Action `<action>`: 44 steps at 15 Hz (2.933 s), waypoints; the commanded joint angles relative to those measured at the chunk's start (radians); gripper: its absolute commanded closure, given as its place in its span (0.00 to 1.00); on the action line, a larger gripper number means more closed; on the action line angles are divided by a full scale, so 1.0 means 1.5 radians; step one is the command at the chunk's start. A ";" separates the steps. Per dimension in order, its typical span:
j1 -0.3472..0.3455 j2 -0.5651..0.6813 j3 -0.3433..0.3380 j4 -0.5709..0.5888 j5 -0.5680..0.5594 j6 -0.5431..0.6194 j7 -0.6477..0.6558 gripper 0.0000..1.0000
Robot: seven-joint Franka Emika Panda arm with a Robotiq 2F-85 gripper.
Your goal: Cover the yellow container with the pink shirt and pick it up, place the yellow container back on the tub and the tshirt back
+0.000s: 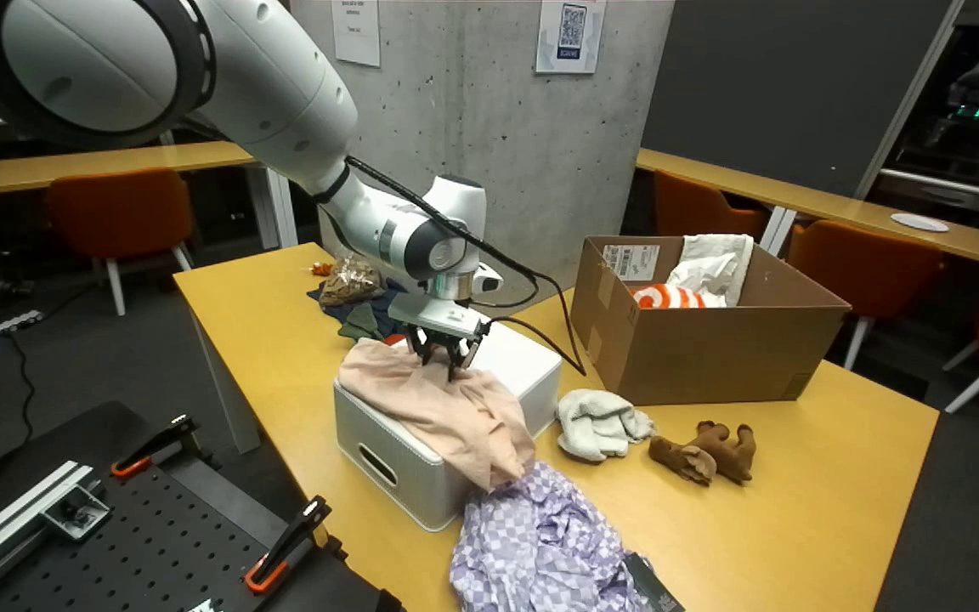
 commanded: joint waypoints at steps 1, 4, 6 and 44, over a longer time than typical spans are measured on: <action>0.018 -0.021 -0.003 -0.009 -0.022 -0.016 0.018 0.76; 0.004 -0.011 -0.006 0.005 -0.014 -0.020 0.016 0.76; -0.015 -0.015 -0.007 0.001 -0.007 -0.018 0.010 0.76; 0.002 -0.486 -0.072 -0.144 -0.097 -0.120 0.108 0.76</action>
